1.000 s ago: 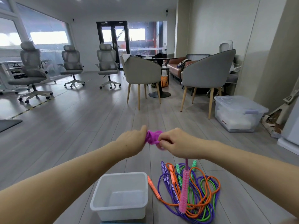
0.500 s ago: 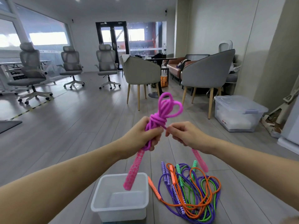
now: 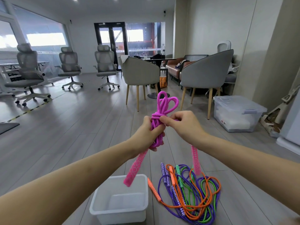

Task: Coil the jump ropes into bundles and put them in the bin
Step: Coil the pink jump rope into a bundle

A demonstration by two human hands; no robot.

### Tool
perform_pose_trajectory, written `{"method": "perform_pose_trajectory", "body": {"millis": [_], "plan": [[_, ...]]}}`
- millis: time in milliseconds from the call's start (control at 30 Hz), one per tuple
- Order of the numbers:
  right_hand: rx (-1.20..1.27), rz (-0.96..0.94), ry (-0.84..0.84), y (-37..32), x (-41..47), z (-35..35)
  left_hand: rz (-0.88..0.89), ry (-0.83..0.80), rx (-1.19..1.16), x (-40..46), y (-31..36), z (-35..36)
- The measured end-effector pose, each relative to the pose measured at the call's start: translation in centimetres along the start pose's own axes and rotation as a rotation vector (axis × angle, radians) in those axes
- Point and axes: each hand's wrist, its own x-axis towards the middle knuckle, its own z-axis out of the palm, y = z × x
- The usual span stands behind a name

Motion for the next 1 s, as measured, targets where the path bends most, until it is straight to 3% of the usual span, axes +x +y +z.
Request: {"method": "perform_pose_trajectory", "body": {"millis": [100, 300, 567, 800, 1000], "plan": [[0.04, 0.027, 0.012, 0.1, 0.1, -0.4, 0.036, 0.012, 0.096, 0.3, 0.3, 0.1], [0.136, 0.1, 0.026, 1.2, 0.1, -1.2, -0.001, -0.027, 0.06, 0.9, -0.2, 0.2], [0.133, 0.128, -0.049, 1.2, -0.4, -1.7, 0.024, -0.061, -0.043, 1.0, -0.5, -0.8], [0.158, 0.125, -0.204, 0.2, -1.4, -2.2, -0.015, 0.028, -0.119, 1.3, -0.8, -0.3], [0.05, 0.124, -0.264, 0.1, -1.1, -2.4, 0.033, -0.041, -0.194, 1.3, -0.7, 0.4]]}}
